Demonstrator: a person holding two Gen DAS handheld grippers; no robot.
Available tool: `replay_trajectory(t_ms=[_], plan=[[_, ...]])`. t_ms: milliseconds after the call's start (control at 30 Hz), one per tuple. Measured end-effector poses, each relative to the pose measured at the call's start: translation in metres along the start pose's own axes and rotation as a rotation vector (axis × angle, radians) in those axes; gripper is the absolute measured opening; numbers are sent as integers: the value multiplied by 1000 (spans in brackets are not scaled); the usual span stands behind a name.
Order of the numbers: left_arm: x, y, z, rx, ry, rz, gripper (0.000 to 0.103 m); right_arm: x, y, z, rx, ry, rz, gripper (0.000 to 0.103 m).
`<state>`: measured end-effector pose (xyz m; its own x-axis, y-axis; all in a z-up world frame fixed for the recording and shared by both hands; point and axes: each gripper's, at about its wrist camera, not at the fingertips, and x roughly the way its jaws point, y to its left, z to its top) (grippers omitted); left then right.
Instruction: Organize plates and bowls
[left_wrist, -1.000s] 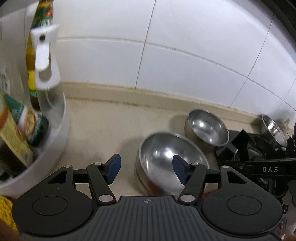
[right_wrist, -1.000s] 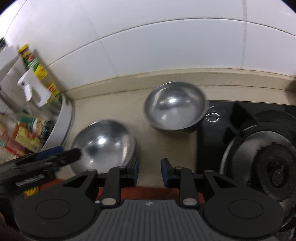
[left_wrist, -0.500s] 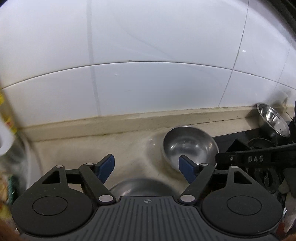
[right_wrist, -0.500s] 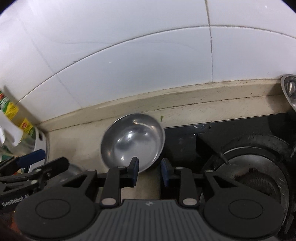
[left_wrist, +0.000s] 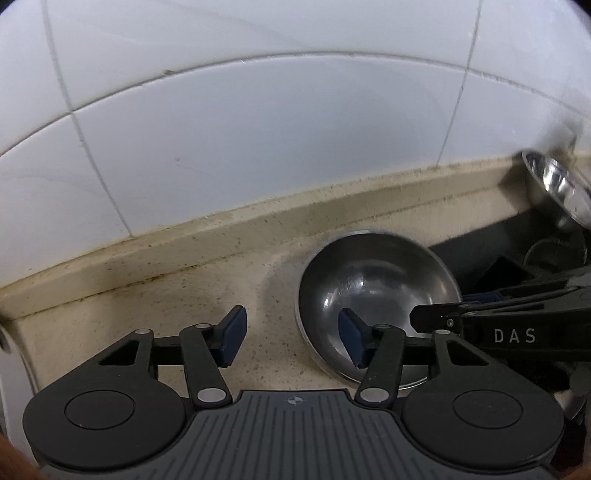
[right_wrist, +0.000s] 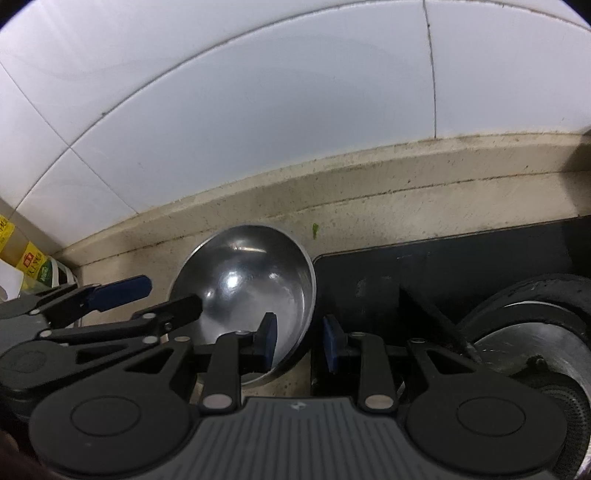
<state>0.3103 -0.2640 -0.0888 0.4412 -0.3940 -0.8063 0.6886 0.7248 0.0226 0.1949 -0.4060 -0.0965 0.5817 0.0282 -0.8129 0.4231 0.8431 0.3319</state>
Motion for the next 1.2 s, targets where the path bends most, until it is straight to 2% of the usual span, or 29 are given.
replay_trajectory(t_ms=[133, 200, 267, 367, 533, 833, 1200], plan=[[11, -5, -2, 23, 41, 2, 51, 6, 3, 0, -20, 6, -7, 25], [17, -5, -4, 28, 69, -2, 36, 8, 3, 1, -26, 9, -4, 24], [21, -5, -5, 31, 88, -26, 31, 11, 3, 1, -30, 17, 6, 19], [22, -6, -3, 43, 87, -17, 31, 14, 5, 1, -34, 15, 9, 19], [20, 2, -2, -6, 83, -50, 28, 13, -2, 4, 9, 11, 27, 17], [0, 0, 10, -3, 11, -41, 28, 0, 0, 9, 22, -30, 39, 16], [-17, 2, 15, -12, -28, -26, 30, -18, 7, 17, 6, -76, 45, 16]])
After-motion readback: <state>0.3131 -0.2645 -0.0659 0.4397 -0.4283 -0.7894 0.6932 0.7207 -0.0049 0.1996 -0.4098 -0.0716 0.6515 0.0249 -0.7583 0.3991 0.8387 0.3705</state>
